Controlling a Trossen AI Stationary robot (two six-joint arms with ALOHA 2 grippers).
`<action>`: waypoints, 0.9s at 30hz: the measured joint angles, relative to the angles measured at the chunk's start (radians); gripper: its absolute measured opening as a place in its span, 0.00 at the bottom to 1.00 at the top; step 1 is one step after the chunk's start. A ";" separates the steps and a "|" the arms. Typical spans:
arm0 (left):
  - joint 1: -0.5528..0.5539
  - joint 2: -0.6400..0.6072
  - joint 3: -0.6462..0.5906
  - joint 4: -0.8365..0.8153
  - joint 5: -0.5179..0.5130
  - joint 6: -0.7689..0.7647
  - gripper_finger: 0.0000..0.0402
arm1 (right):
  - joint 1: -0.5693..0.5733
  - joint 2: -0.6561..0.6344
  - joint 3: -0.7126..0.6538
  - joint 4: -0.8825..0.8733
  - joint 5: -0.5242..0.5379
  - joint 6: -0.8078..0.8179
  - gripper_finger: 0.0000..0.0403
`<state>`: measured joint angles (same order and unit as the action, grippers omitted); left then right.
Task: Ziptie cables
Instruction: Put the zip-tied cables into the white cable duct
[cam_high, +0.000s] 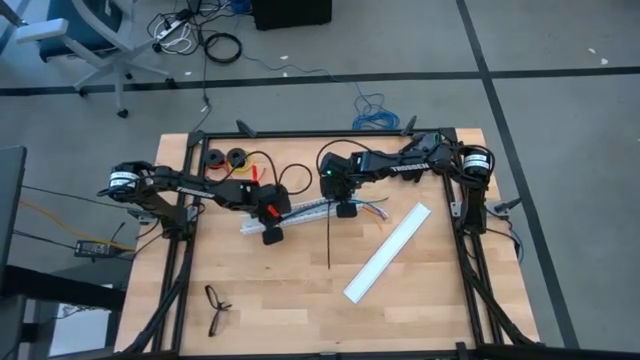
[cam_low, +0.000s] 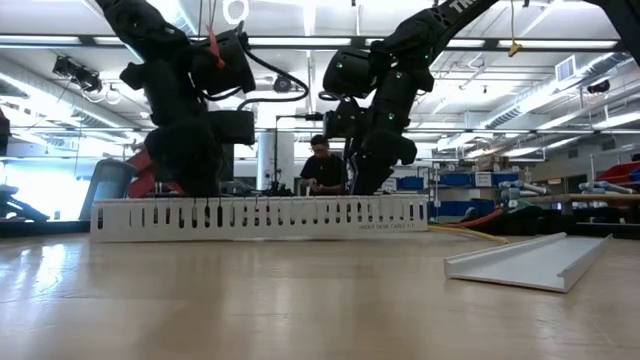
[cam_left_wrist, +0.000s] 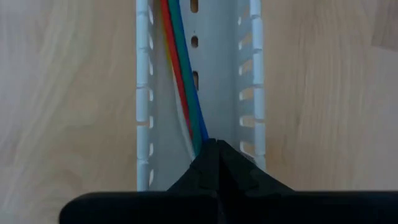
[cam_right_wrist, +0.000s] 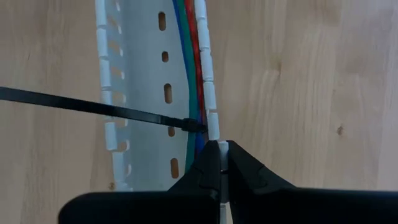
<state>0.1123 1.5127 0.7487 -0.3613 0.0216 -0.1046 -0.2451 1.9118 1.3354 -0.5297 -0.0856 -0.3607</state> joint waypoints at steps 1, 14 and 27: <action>0.000 0.000 0.001 -0.011 0.000 -0.001 0.00 | 0.000 0.000 0.000 0.001 0.000 0.000 0.00; -0.003 -0.012 -0.002 -0.224 0.003 -0.038 0.00 | -0.001 0.000 0.000 -0.004 0.007 0.000 0.00; -0.003 -0.017 -0.001 -0.315 0.030 -0.064 0.00 | -0.001 0.000 0.000 0.000 0.006 -0.001 0.00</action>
<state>0.1089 1.4956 0.7479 -0.6768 0.0511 -0.1684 -0.2460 1.9118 1.3354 -0.5293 -0.0792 -0.3615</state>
